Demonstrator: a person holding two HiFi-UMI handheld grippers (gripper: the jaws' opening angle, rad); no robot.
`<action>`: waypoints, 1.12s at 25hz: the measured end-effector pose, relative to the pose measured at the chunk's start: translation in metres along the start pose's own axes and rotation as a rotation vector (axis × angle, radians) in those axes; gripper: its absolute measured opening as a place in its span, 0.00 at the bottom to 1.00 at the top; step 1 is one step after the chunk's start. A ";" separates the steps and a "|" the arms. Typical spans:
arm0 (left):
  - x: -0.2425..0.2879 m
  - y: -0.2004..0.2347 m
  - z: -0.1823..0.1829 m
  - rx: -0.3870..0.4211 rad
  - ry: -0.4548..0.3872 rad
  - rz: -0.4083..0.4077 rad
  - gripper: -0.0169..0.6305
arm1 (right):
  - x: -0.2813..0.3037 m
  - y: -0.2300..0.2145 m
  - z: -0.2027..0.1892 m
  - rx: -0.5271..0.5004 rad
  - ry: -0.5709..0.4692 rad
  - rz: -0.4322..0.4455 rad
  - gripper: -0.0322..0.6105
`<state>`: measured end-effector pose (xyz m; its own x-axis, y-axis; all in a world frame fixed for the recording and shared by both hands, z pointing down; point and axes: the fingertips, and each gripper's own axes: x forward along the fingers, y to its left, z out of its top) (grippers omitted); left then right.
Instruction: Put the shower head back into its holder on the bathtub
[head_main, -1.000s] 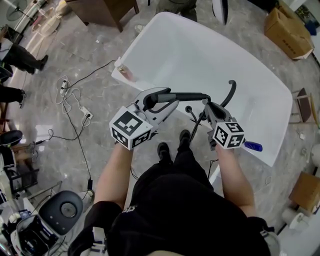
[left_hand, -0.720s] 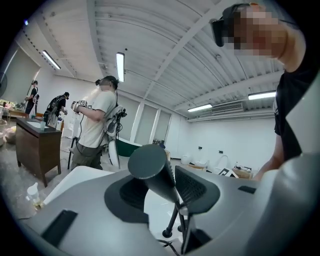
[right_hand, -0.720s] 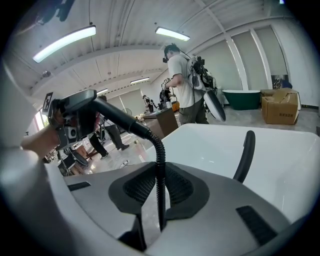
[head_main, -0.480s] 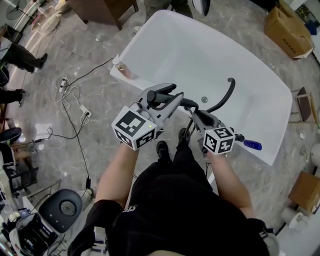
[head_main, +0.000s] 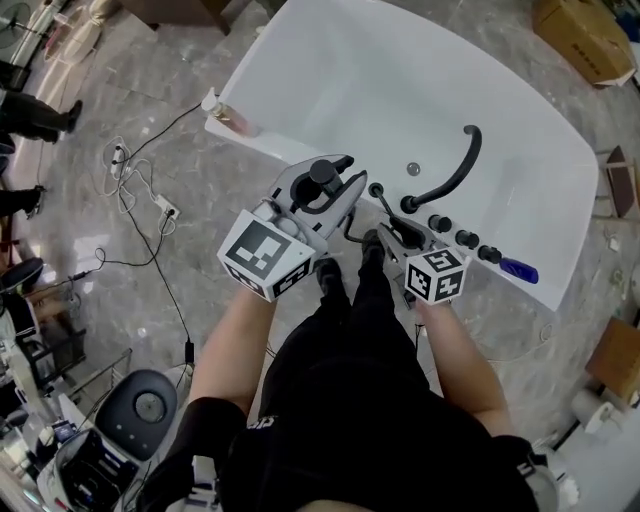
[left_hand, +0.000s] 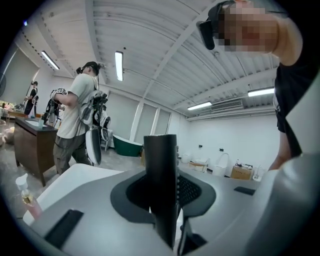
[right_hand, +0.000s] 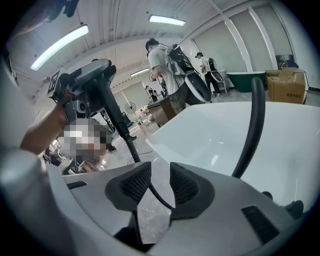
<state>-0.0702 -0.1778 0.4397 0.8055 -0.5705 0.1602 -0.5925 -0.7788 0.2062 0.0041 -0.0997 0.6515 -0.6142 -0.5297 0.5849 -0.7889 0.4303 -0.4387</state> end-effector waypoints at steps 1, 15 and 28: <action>0.002 0.003 -0.007 -0.004 0.008 0.000 0.18 | 0.003 -0.003 -0.011 0.008 0.016 -0.001 0.26; 0.009 0.040 -0.059 -0.153 -0.023 -0.036 0.18 | 0.093 -0.017 -0.117 -0.030 0.171 0.078 0.38; -0.003 0.037 -0.033 -0.199 -0.109 -0.118 0.18 | 0.142 0.017 -0.129 -0.102 0.180 0.159 0.42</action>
<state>-0.0953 -0.1962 0.4785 0.8587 -0.5120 0.0210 -0.4756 -0.7811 0.4045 -0.0945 -0.0734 0.8154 -0.7097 -0.3153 0.6300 -0.6712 0.5742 -0.4688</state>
